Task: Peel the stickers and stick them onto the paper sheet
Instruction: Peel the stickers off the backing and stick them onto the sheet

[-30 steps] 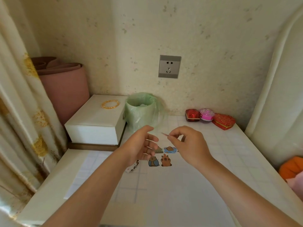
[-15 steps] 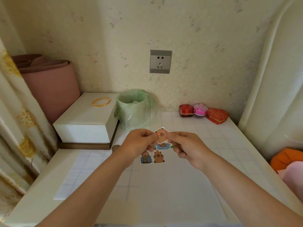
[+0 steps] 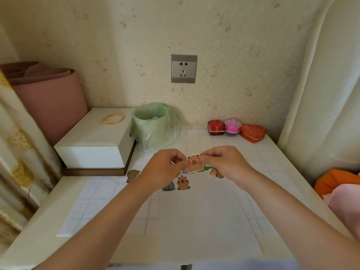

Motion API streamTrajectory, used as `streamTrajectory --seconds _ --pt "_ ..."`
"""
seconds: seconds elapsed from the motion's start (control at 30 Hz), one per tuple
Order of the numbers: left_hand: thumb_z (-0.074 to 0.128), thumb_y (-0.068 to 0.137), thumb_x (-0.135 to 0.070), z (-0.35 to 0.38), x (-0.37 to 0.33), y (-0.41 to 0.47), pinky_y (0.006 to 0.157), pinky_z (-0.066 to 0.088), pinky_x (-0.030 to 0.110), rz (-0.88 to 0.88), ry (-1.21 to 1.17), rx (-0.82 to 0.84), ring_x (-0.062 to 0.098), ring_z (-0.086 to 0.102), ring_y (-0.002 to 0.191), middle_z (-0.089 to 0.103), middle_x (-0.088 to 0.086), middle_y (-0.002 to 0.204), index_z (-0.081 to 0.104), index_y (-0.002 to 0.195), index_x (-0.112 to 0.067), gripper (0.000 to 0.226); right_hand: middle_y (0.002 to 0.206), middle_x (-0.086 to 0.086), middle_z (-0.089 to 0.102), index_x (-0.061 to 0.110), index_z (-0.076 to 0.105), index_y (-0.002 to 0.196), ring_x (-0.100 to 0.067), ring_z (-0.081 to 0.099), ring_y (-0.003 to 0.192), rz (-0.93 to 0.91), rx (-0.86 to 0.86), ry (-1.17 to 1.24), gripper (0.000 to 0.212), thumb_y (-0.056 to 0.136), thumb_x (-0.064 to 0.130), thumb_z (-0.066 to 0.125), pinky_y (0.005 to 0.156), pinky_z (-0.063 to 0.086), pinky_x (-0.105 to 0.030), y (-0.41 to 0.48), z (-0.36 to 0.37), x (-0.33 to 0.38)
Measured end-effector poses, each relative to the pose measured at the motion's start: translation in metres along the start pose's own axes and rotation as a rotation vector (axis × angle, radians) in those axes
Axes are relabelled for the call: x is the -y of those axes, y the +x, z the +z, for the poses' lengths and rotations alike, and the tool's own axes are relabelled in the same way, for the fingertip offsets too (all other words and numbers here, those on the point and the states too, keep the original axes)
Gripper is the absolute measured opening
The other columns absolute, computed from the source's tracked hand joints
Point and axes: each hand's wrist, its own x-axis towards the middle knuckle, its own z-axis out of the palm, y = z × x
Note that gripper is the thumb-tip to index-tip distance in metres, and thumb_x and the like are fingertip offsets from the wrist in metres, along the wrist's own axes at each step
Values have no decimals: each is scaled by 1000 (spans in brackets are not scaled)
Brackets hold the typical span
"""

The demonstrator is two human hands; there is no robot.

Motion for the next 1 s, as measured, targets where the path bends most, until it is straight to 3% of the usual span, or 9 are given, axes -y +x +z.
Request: streamTrajectory --seconds 0.13,0.33,0.43,0.53,0.67,0.8,0.9,1.0 --pt "66 92 -17 1 -2 2 59 50 19 22 -44 12 9 60 56 73 -3 79 70 85 -22 10 64 6 68 17 77 87 -11 51 54 -9 17 -1 5 89 15 73 47 43 -16 2 -7 1" --pt "67 92 -16 6 -3 3 56 47 16 28 -76 16 10 60 57 74 -2 80 72 86 -22 10 57 7 64 19 77 88 -11 51 51 -8 56 -11 4 89 18 73 49 42 -21 5 -8 -2" --pt "67 90 -12 8 -4 2 54 45 13 -7 -137 5 10 60 57 76 1 85 76 89 -20 11 66 0 68 18 76 86 -13 50 50 20 -8 -20 6 90 17 73 48 42 -21 7 -8 -4" --pt "68 90 -15 9 2 4 48 42 10 -72 -155 -25 13 65 64 77 -2 84 68 104 -23 16 77 -5 69 15 75 86 -14 49 49 80 -104 -19 7 91 15 70 38 35 -15 10 -11 -7" --pt "66 93 -21 8 16 6 71 54 21 -15 157 -8 5 66 84 67 -18 90 68 118 -25 25 78 -10 68 10 75 86 -15 46 48 183 -113 -63 8 89 17 72 36 27 -19 13 -18 -19" --pt "72 84 -41 10 24 2 91 50 34 77 440 120 9 52 108 56 -14 115 60 130 -37 47 74 -9 68 13 78 84 -15 45 50 260 -3 -155 10 85 23 76 41 23 -20 14 -9 -29" --pt "72 79 -54 13 29 1 97 46 37 110 539 212 9 40 115 50 -13 124 49 141 -38 68 79 -17 72 14 79 83 -17 45 52 271 17 -184 18 79 31 81 40 25 -20 14 2 -34" --pt "73 73 -62 14 33 2 97 46 36 115 607 238 10 38 117 47 -12 127 46 143 -35 79 51 -2 59 11 80 85 -12 40 43 265 19 -203 20 79 29 83 35 26 -17 14 10 -35"
